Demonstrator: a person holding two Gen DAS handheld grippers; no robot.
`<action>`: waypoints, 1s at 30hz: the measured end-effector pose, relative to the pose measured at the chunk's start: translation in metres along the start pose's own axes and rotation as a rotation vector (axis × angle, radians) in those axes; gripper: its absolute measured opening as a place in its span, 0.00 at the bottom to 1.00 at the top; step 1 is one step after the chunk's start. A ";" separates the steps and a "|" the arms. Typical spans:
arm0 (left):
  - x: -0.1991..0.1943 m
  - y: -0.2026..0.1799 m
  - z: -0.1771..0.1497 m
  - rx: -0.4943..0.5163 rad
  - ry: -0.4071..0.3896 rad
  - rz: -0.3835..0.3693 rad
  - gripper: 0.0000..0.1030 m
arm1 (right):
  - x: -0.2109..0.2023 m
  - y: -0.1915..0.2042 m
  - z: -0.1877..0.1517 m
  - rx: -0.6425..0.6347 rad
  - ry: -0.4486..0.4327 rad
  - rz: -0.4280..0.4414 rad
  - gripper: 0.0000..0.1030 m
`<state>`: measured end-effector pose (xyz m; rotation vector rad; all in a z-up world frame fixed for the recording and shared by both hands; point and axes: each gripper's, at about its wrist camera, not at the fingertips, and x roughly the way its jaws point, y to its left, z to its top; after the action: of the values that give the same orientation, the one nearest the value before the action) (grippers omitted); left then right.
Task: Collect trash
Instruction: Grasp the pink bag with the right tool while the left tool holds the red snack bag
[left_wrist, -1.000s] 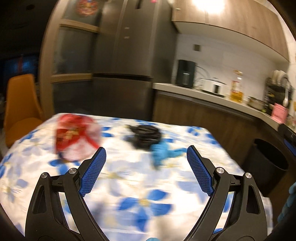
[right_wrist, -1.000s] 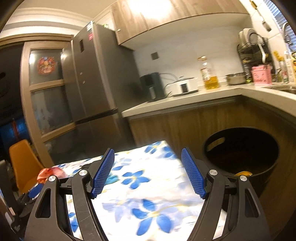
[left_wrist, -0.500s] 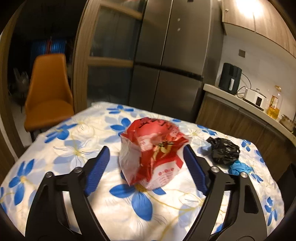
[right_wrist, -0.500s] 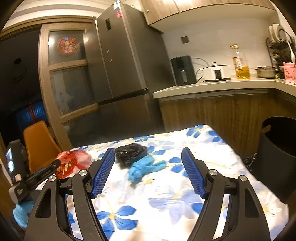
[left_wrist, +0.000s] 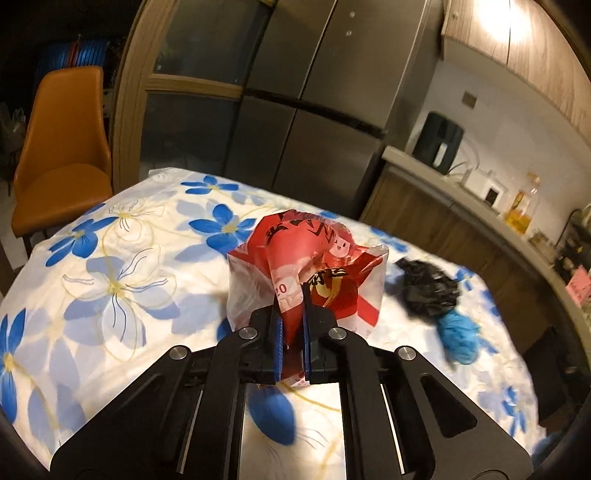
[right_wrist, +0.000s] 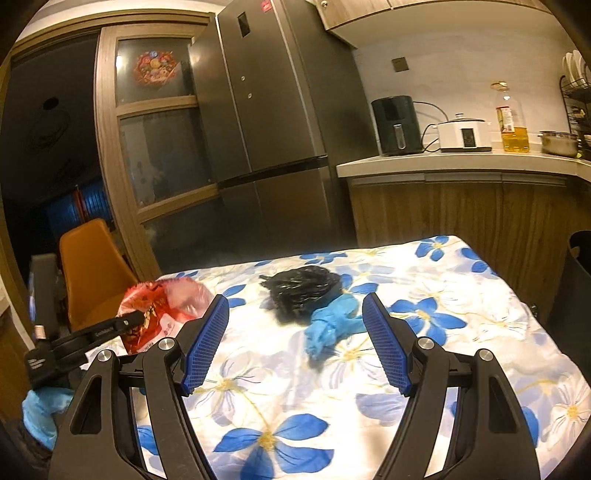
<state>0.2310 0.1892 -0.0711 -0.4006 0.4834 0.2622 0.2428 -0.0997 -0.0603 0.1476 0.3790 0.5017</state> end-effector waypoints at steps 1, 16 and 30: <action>-0.004 -0.001 -0.001 -0.009 -0.002 -0.017 0.07 | 0.002 0.002 -0.001 -0.001 0.003 0.006 0.71; -0.034 -0.035 -0.050 0.067 0.068 -0.119 0.09 | 0.006 0.022 -0.007 -0.017 0.028 0.058 0.71; -0.104 0.037 -0.026 -0.084 -0.138 0.114 0.06 | 0.059 0.060 -0.005 -0.028 0.107 0.146 0.71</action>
<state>0.1193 0.1954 -0.0522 -0.4346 0.3605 0.4192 0.2618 -0.0183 -0.0699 0.1224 0.4677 0.6603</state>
